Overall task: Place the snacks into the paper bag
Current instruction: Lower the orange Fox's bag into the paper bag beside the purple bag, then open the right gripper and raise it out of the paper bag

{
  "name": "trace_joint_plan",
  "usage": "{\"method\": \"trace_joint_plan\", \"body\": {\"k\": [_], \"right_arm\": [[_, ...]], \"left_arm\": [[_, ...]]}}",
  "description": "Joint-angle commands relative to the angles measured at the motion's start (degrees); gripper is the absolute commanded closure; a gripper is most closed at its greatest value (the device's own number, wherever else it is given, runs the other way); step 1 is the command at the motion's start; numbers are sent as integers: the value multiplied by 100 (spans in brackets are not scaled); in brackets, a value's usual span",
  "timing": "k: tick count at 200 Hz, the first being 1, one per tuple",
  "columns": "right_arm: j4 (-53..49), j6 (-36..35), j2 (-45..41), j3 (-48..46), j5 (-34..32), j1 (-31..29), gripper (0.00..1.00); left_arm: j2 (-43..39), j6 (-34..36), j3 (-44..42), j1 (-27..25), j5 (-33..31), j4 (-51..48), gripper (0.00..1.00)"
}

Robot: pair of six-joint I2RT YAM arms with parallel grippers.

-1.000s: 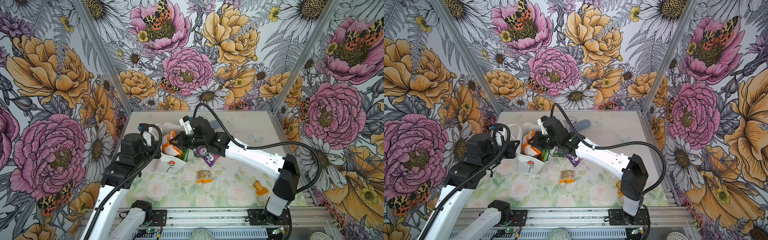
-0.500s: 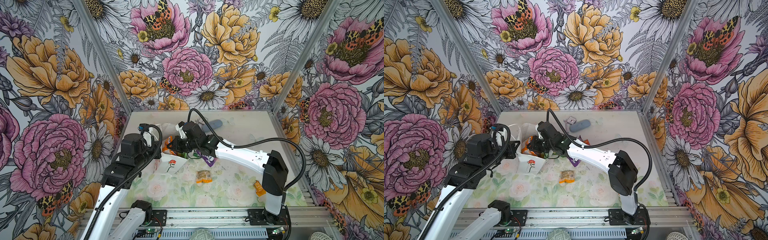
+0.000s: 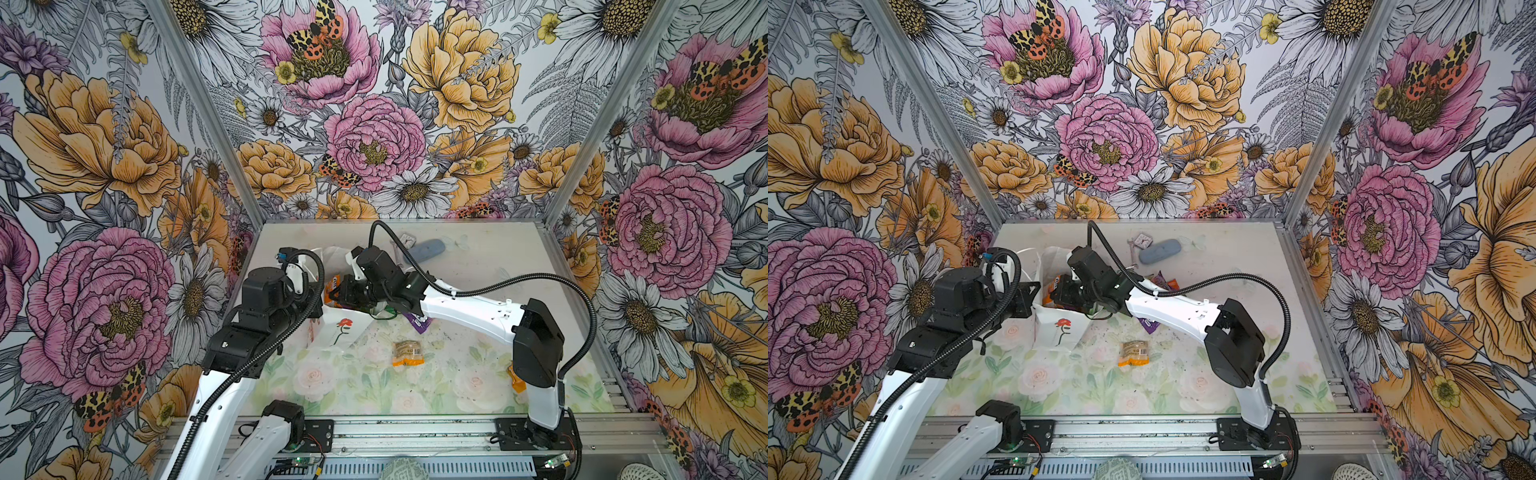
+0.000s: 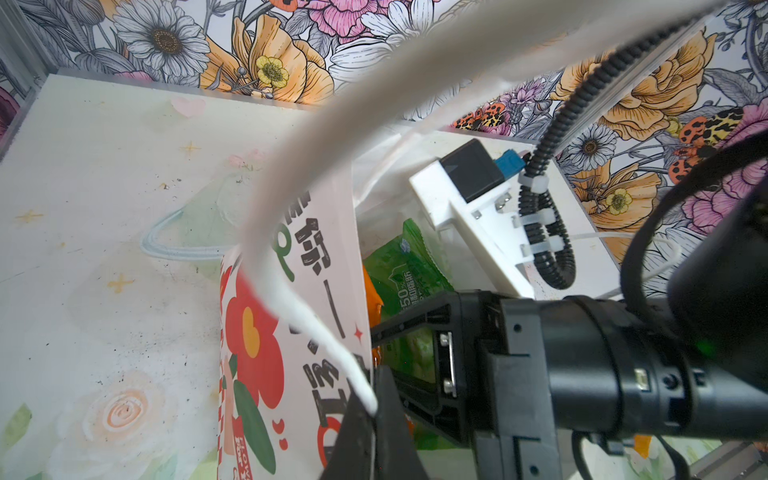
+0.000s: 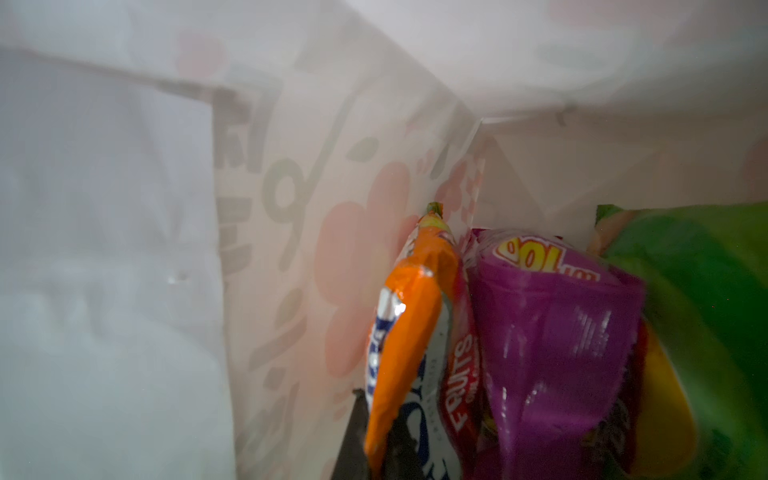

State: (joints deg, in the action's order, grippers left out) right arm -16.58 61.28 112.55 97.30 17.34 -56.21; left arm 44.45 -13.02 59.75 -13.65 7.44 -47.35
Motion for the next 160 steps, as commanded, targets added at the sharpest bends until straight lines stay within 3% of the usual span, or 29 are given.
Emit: {"method": "trace_joint_plan", "body": {"k": [1, 80, 160], "right_arm": [[227, 7, 143, 236, -126, -40, 100], [-148, -61, 399, 609, 15, -41, 95], [-251, -348, 36, 633, 7, 69, 73]], "left_arm": [[-179, 141, 97, -50, 271, 701, 100], [-195, 140, 85, -50, 267, 718, 100], [-199, 133, 81, -48, 103, 710, 100]]}}
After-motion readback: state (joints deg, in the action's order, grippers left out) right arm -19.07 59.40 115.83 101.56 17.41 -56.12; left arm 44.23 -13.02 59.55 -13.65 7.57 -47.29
